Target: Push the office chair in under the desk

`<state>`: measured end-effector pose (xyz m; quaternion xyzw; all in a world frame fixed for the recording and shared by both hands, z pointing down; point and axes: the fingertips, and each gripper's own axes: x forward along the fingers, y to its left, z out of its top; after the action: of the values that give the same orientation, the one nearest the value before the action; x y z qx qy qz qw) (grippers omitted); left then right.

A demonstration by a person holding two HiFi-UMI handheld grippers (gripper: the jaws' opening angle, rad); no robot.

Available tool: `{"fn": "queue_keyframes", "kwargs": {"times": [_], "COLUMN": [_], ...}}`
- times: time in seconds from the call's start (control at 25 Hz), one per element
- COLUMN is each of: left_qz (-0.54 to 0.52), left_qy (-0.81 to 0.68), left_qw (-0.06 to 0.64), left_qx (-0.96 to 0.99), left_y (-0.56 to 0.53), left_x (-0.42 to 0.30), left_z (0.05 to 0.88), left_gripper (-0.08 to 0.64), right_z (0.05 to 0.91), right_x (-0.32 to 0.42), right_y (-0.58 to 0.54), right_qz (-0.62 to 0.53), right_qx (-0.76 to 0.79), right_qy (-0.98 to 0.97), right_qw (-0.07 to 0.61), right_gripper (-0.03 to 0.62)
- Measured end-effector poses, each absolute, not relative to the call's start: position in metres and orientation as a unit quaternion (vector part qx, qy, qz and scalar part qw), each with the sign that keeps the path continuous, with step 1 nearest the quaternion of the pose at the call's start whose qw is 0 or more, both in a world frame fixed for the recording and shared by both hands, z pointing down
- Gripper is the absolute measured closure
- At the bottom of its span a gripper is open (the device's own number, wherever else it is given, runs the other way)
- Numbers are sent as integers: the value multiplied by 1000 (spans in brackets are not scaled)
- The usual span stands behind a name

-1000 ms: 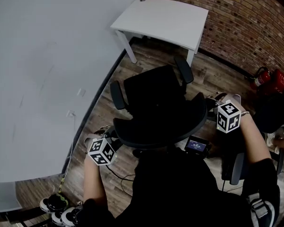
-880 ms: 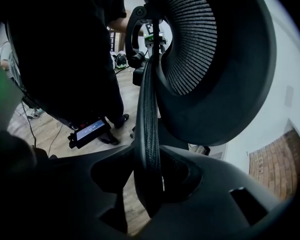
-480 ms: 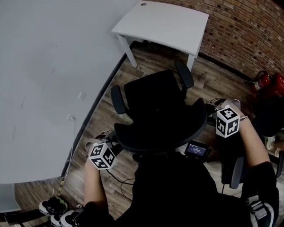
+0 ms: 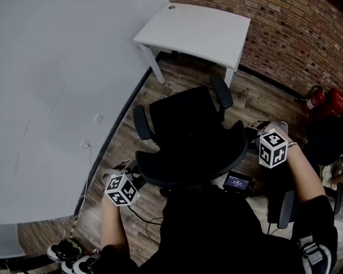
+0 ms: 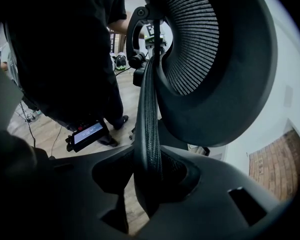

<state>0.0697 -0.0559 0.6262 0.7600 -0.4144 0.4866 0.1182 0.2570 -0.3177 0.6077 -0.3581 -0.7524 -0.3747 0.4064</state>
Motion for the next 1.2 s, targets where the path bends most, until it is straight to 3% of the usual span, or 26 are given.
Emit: {"fn": "queue_keyframes", "kwargs": {"times": [1.2], "left_qz": [477], "left_qy": [-388], "left_qw": [82], "left_qx": [785], "left_y": [-66], "left_x": [1], "left_z": [625], "left_gripper": [420], "right_z": [613], "right_x": [203], "right_y": [-310], "right_qz": [-368], "right_qx": [-295], "right_qy": [-775], "right_qw": [421], "right_gripper": [466]}}
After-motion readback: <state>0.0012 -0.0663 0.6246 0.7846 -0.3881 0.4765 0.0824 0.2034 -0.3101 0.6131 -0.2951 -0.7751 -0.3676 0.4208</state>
